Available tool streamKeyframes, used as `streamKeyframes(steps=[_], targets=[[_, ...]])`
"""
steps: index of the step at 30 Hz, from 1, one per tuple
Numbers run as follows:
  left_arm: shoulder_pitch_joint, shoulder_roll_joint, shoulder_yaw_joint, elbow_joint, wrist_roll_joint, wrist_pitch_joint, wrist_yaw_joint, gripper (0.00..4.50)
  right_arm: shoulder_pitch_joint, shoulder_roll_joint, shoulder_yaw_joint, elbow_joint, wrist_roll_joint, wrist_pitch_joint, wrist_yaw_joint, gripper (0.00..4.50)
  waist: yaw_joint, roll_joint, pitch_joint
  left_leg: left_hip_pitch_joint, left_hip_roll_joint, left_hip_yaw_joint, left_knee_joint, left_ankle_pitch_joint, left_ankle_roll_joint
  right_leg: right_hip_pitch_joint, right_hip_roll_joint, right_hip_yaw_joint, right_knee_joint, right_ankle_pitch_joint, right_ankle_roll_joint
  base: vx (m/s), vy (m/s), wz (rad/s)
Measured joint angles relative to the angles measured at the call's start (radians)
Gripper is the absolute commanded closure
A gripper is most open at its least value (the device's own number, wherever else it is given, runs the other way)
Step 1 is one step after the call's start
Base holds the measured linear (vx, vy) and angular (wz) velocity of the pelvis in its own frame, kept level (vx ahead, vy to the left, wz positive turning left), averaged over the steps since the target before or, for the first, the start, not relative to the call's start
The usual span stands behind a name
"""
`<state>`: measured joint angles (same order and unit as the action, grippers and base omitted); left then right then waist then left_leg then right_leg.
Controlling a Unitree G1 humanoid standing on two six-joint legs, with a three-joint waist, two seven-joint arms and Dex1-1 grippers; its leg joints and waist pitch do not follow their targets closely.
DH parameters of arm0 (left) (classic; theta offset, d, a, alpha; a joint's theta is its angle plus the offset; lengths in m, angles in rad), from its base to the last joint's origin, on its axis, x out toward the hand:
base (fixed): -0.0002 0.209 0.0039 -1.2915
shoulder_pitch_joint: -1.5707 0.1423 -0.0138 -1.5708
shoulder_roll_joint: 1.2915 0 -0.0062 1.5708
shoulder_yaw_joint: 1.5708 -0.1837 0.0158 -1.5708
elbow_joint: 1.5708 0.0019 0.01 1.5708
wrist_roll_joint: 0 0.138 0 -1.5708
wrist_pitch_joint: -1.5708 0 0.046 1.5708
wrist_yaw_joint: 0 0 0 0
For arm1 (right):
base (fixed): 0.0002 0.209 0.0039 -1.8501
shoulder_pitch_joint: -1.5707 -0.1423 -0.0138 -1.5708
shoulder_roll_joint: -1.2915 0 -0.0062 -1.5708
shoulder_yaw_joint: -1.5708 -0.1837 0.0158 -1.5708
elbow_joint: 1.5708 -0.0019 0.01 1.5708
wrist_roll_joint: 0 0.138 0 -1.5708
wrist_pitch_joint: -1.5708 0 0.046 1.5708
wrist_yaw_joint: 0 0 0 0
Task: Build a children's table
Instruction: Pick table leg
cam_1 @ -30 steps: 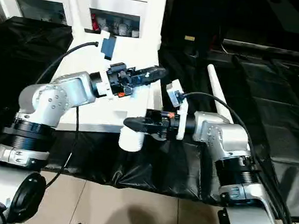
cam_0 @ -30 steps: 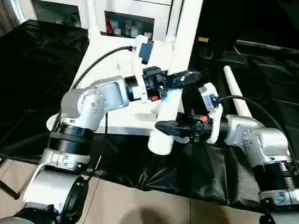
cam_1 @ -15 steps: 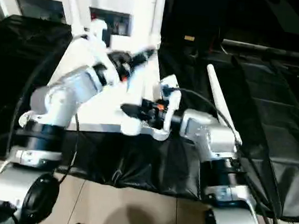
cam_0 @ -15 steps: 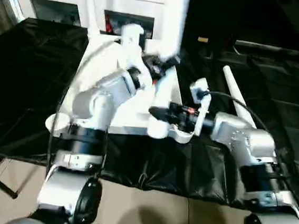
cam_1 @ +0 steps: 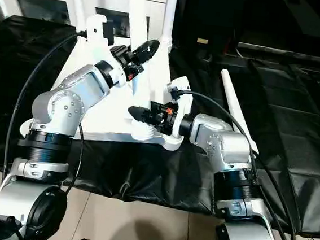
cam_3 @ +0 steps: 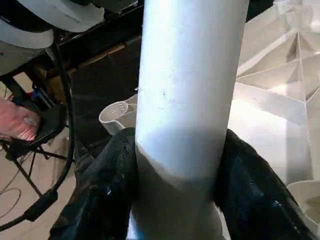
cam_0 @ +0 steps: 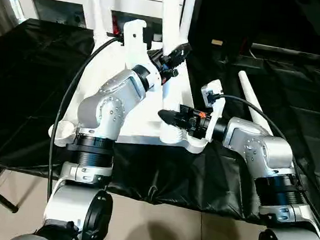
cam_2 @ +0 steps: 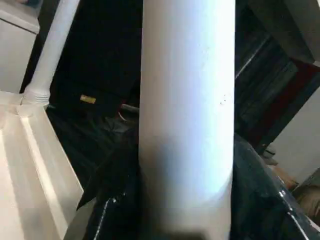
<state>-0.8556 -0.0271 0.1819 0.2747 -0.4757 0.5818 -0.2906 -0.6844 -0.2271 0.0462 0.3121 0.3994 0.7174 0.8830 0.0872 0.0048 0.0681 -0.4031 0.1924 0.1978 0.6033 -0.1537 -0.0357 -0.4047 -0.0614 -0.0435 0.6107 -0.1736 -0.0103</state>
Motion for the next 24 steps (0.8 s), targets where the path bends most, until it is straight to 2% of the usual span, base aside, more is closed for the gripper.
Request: streamKeyframes(steps=[3,5,8,10,18,24], targets=[[0.012,0.018,-0.019,0.000,-0.009,0.022,-0.059,2.68,-0.021,-0.034,0.002,0.004,0.024,0.019,0.061,1.85,0.001,0.000,0.000,0.000,0.000,0.000,0.000,0.000,0.000,0.000,0.000,0.000,0.000,0.000,0.000,0.000,0.000,0.00],[0.021,0.024,-0.037,0.000,-0.020,0.031,-0.108,2.68,-0.025,-0.073,0.005,0.006,0.031,0.019,0.120,1.44,0.006,-0.003,0.000,0.000,0.000,0.000,0.000,0.000,0.000,0.000,0.000,0.000,0.000,0.000,0.000,0.000,0.000,0.00],[0.022,0.054,-0.070,-0.002,-0.034,0.043,-0.196,2.68,-0.025,-0.117,0.011,0.006,0.042,0.018,0.212,1.46,0.003,-0.003,0.000,0.000,0.000,0.000,0.000,0.000,0.000,0.000,0.000,0.000,0.000,0.000,0.000,0.000,0.000,0.00],[0.027,0.066,-0.081,-0.003,-0.048,0.056,-0.248,2.68,-0.025,-0.135,0.018,0.009,0.044,0.018,0.251,1.23,0.002,-0.003,0.000,0.000,0.000,0.000,0.000,0.000,0.000,0.000,0.000,0.000,0.001,0.000,0.000,0.000,0.000,0.00],[0.057,0.077,-0.078,-0.076,-0.196,0.135,-0.430,2.68,-0.025,-0.190,0.062,0.016,0.075,0.040,0.400,1.23,0.002,-0.003,0.000,0.001,0.000,0.000,0.001,0.000,0.000,0.000,0.000,0.000,0.001,0.000,0.000,0.000,0.000,0.00],[0.060,0.081,-0.080,-0.081,-0.216,0.156,-0.465,2.68,-0.025,-0.192,0.085,0.016,0.081,0.044,0.448,1.23,0.003,-0.004,-0.001,0.001,0.000,0.000,0.004,0.000,0.000,0.001,0.000,0.000,0.003,0.000,0.000,0.000,0.000,0.00]])
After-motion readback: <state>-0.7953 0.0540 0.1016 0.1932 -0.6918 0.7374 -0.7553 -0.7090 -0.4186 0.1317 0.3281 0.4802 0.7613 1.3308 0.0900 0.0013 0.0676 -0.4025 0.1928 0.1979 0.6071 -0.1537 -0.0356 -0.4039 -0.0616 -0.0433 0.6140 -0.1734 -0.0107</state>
